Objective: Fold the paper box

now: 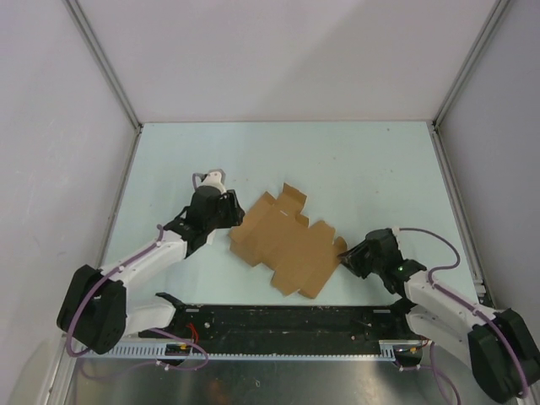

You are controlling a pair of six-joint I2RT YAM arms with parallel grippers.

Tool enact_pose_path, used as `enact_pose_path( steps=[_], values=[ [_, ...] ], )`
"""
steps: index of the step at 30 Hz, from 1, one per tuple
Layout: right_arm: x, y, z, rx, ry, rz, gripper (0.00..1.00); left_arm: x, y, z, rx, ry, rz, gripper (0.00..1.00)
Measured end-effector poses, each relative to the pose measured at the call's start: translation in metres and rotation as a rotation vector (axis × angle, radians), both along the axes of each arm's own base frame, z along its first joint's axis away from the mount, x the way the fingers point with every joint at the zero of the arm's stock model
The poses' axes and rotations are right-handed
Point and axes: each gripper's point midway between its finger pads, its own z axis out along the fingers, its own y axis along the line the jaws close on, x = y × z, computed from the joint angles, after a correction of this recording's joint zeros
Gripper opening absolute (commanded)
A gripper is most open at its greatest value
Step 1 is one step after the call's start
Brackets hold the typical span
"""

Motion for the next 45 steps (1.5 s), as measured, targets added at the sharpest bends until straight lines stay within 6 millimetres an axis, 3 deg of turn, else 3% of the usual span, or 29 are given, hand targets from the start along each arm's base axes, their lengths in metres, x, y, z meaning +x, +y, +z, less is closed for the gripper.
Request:
enact_pose_path(
  steps=[3,7,14,19,30,37,45],
  values=[
    [0.02,-0.012,0.0,-0.038,-0.019,0.007,0.31,0.003,-0.001,-0.006,-0.001,-0.003,0.002,0.54],
    [0.043,-0.014,0.002,-0.073,-0.038,0.101,0.33,0.005,0.0,-0.015,0.006,0.002,0.008,0.54],
    [0.085,0.014,0.002,-0.034,-0.107,0.307,0.32,0.01,0.007,-0.027,0.041,-0.002,0.038,0.54],
    [0.098,0.028,0.003,-0.002,-0.155,0.397,0.32,0.018,0.016,-0.029,0.082,-0.025,0.075,0.57],
    [0.11,0.029,0.008,-0.065,-0.181,0.504,0.42,0.027,0.052,-0.047,0.085,0.021,0.173,0.7],
    [0.1,0.021,0.017,-0.106,-0.177,0.522,0.44,0.024,0.035,-0.077,0.018,0.133,0.105,0.73],
    [0.096,0.019,0.033,-0.113,-0.209,0.528,0.45,0.036,0.017,-0.074,-0.063,0.148,0.045,0.71]
  ],
)
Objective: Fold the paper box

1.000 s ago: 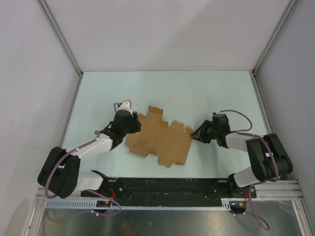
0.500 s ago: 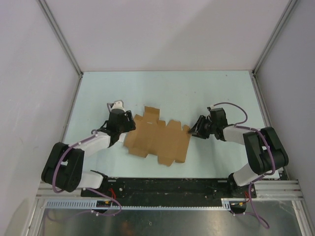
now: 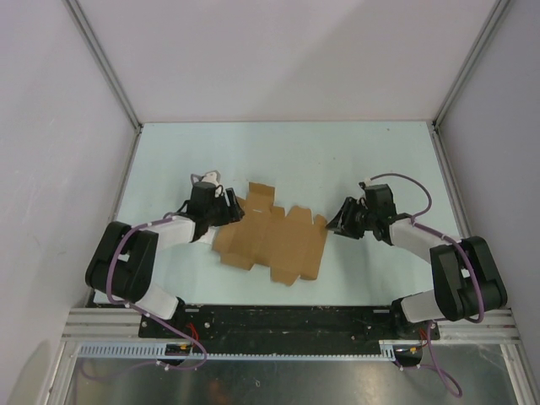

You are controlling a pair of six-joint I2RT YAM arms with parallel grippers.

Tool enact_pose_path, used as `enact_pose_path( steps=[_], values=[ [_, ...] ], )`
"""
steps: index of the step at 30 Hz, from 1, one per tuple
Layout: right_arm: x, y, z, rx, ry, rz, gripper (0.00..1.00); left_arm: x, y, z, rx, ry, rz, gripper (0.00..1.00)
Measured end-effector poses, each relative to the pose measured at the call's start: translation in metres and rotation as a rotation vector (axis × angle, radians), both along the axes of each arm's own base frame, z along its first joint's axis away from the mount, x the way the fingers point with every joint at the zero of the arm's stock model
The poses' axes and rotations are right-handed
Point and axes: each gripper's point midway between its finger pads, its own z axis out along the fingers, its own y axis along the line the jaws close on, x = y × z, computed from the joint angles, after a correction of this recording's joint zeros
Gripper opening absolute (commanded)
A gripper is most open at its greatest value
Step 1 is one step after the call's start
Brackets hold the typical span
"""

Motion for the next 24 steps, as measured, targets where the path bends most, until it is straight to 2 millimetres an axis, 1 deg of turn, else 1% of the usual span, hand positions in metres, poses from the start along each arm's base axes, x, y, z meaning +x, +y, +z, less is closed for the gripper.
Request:
enact_pose_path(
  steps=[2,5,7,8,10,11,13,16,18,19,20,24],
  values=[
    [-0.002,0.0,0.0,0.001,0.007,0.002,0.45,-0.001,-0.002,0.001,-0.019,0.005,-0.006,0.68],
    [-0.005,0.0,-0.002,-0.002,0.021,0.006,0.45,-0.004,-0.007,0.001,-0.045,0.017,-0.02,0.6],
    [-0.008,0.002,-0.004,-0.008,0.028,0.014,0.45,-0.01,-0.009,0.0,-0.068,0.026,-0.03,0.58],
    [-0.01,0.004,-0.004,-0.011,0.033,0.021,0.45,-0.015,-0.01,0.0,-0.078,0.034,-0.034,0.54],
    [-0.015,0.009,-0.006,-0.018,0.041,0.039,0.45,-0.025,-0.01,0.002,-0.094,0.041,-0.039,0.51],
    [-0.018,0.011,-0.006,-0.022,0.044,0.048,0.45,-0.029,-0.011,0.004,-0.104,0.042,-0.045,0.49],
    [-0.022,0.016,-0.008,-0.028,0.048,0.065,0.45,-0.034,-0.013,0.01,-0.123,0.034,-0.054,0.49],
    [-0.028,0.022,-0.008,-0.033,0.052,0.088,0.45,-0.036,-0.018,0.021,-0.153,0.013,-0.07,0.46],
    [-0.03,0.024,-0.009,-0.036,0.053,0.093,0.45,-0.037,-0.021,0.027,-0.169,0.002,-0.083,0.39],
    [-0.031,0.026,-0.009,-0.038,0.054,0.097,0.45,-0.038,-0.023,0.029,-0.176,-0.001,-0.089,0.36],
    [-0.031,0.027,-0.009,-0.04,0.054,0.099,0.45,-0.039,-0.025,0.03,-0.181,-0.002,-0.097,0.31],
    [-0.035,0.031,-0.01,-0.043,0.053,0.117,0.45,-0.045,-0.035,0.031,-0.193,0.005,-0.134,0.27]
  ],
)
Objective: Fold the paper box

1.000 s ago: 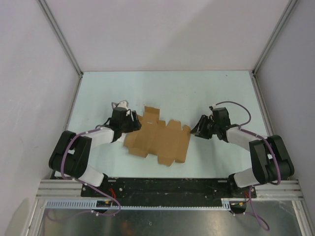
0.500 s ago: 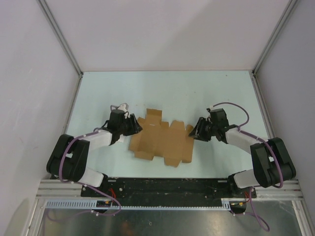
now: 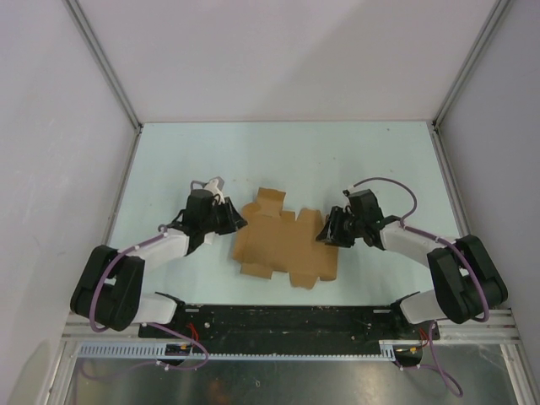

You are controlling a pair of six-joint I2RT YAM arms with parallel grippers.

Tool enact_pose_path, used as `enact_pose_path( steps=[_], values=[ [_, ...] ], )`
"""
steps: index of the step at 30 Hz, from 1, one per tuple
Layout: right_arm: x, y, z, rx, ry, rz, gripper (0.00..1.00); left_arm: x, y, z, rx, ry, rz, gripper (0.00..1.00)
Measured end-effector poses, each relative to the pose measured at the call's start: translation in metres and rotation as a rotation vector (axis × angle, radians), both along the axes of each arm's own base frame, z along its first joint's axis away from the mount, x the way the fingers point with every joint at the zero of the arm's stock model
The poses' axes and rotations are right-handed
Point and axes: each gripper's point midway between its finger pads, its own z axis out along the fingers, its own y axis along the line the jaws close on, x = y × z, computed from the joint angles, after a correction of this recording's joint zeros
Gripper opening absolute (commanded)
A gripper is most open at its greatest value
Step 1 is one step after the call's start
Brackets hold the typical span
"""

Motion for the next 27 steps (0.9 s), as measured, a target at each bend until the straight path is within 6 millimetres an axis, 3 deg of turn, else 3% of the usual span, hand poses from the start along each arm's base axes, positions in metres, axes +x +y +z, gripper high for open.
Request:
enact_pose_path(
  steps=[9,19,27],
  values=[
    [-0.008,0.013,-0.002,-0.004,-0.003,0.041,0.45,-0.022,-0.024,-0.005,0.04,0.028,-0.096,0.17],
    [-0.016,0.027,-0.013,-0.022,0.006,0.077,0.45,-0.025,-0.041,-0.002,0.105,0.019,-0.142,0.0],
    [-0.016,0.038,-0.013,-0.019,-0.024,0.1,0.45,-0.025,-0.048,-0.005,0.16,0.023,-0.152,0.04]
  ],
)
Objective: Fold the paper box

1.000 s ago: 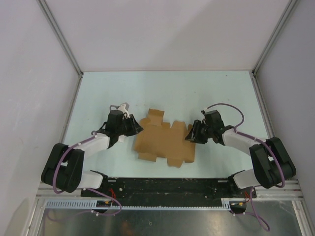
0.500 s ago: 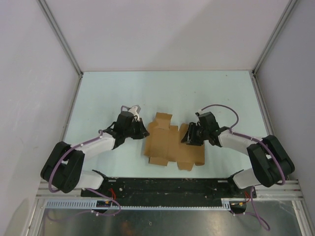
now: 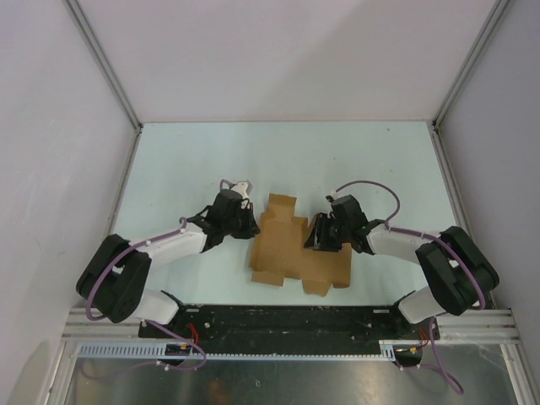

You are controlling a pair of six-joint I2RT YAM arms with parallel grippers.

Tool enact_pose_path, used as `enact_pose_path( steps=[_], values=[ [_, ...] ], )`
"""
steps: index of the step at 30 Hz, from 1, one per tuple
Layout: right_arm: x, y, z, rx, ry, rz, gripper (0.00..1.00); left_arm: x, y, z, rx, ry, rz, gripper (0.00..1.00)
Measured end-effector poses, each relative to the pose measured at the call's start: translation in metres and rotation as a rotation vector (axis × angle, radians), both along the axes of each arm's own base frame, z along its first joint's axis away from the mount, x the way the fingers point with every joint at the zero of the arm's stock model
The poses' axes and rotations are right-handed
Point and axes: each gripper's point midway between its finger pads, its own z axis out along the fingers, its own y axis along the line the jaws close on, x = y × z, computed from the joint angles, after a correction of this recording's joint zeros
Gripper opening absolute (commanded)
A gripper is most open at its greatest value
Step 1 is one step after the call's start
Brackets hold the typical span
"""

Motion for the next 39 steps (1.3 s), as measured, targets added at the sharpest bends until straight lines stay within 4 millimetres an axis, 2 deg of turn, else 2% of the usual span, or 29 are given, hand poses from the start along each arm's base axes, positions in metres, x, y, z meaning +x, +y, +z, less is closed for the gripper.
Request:
enact_pose_path(
  steps=[8,21,33,39],
  values=[
    [0.001,0.004,0.0,0.003,-0.013,0.006,0.45,-0.002,-0.014,-0.006,0.056,0.009,-0.025,0.08],
    [0.002,0.008,-0.001,0.013,-0.014,0.0,0.44,-0.003,-0.024,-0.009,0.113,0.008,-0.034,0.08],
    [0.003,0.008,0.0,0.011,-0.017,-0.001,0.45,-0.003,-0.014,-0.003,0.171,-0.017,-0.01,0.12],
    [-0.001,0.004,0.004,-0.009,-0.023,-0.007,0.49,-0.006,-0.006,-0.004,0.21,-0.017,0.003,0.17]
  ],
)
